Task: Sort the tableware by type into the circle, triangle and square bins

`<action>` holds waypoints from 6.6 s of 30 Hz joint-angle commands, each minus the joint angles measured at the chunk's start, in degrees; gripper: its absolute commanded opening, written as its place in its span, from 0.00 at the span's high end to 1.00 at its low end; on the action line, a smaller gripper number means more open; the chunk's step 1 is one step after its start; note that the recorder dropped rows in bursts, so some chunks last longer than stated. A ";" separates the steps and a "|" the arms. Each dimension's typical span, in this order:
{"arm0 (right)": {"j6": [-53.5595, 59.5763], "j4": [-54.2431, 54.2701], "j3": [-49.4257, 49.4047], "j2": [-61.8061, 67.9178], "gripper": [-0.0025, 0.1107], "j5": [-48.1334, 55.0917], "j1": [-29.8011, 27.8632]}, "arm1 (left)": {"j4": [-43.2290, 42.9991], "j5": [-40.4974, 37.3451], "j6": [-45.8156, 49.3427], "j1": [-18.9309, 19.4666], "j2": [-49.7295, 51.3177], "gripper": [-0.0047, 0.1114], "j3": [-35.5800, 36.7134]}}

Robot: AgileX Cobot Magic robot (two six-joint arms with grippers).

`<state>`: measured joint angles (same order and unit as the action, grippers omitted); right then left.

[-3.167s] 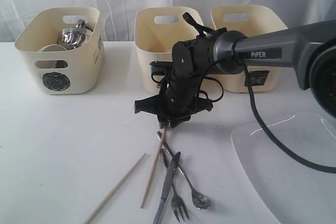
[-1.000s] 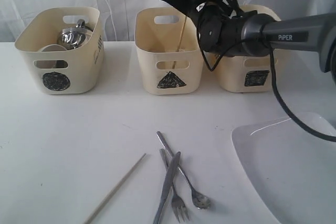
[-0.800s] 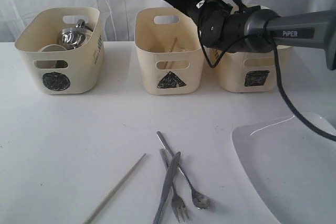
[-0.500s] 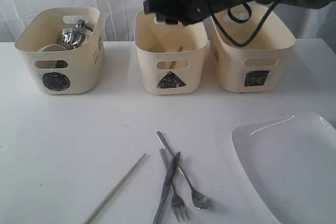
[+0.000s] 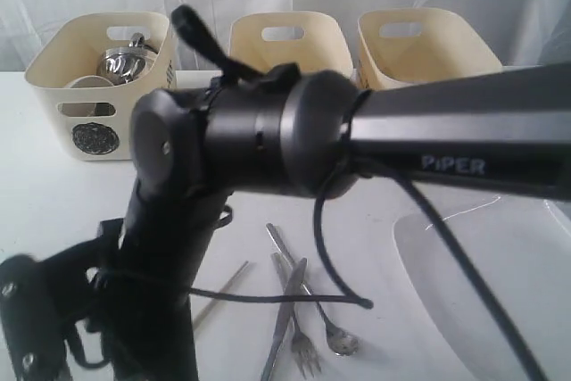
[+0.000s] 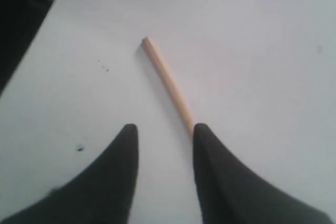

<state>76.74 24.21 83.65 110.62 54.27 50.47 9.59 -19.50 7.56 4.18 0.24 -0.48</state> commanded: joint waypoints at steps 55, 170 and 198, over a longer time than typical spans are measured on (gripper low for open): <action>-7.55 -26.28 0.55 -2.44 0.98 -27.06 0.75 | 0.54 -0.94 0.00 -0.31 -0.24 0.96 0.48; -100.13 -9.01 -19.71 6.10 0.63 -9.54 -12.20 | 0.54 -0.94 0.00 -0.31 -0.24 0.96 0.48; -105.02 -19.20 -19.71 6.73 0.63 -13.78 -9.05 | 0.54 -0.94 0.00 -0.31 -0.24 0.96 0.48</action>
<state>-28.41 8.49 66.11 113.33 42.50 40.26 9.59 -19.50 7.56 4.18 0.24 -0.48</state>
